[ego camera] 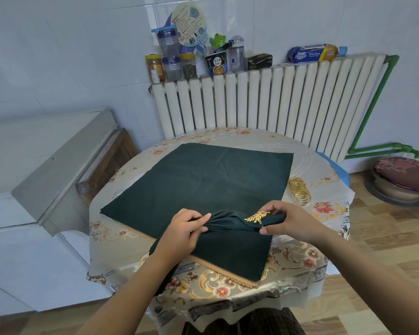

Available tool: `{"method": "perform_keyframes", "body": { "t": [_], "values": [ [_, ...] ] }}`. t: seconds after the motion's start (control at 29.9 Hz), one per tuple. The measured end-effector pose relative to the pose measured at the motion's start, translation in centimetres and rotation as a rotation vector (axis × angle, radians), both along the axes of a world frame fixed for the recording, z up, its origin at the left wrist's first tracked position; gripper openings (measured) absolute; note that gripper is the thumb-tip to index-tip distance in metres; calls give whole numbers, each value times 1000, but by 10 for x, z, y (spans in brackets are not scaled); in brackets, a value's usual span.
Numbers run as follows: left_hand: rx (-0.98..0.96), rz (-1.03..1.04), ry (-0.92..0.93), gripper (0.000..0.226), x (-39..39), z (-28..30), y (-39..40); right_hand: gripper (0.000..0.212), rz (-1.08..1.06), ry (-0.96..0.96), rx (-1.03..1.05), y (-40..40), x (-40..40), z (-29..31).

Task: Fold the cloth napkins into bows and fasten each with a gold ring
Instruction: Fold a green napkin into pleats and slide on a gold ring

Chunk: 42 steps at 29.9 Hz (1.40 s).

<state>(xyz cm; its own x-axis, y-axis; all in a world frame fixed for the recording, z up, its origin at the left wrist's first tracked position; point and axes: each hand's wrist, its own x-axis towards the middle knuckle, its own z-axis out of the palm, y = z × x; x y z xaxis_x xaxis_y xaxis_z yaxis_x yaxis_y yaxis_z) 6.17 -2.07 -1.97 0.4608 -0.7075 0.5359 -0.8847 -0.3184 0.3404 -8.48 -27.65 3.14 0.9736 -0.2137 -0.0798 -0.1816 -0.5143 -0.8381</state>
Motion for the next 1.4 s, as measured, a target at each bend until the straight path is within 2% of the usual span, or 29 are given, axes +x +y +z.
{"method": "perform_keyframes", "body": {
  "t": [0.47,0.63,0.9,1.0,1.2,1.4],
  "values": [
    [17,-25,-9,32,-1,1,2,39,87,89,-488,11,13,-8],
    [39,-13,-21,32,-2,-1,1,41,171,161,-573,16,14,-9],
    [82,-17,-55,34,-1,-5,4,42,181,152,-651,18,10,-6],
    [82,-25,-70,31,-2,-3,2,46,211,164,-635,20,12,0],
    [91,-20,-66,32,-3,-2,3,38,167,202,-524,23,13,-1],
    [100,-19,-51,34,-6,-2,2,39,104,120,-522,30,14,0]
  ]
}}
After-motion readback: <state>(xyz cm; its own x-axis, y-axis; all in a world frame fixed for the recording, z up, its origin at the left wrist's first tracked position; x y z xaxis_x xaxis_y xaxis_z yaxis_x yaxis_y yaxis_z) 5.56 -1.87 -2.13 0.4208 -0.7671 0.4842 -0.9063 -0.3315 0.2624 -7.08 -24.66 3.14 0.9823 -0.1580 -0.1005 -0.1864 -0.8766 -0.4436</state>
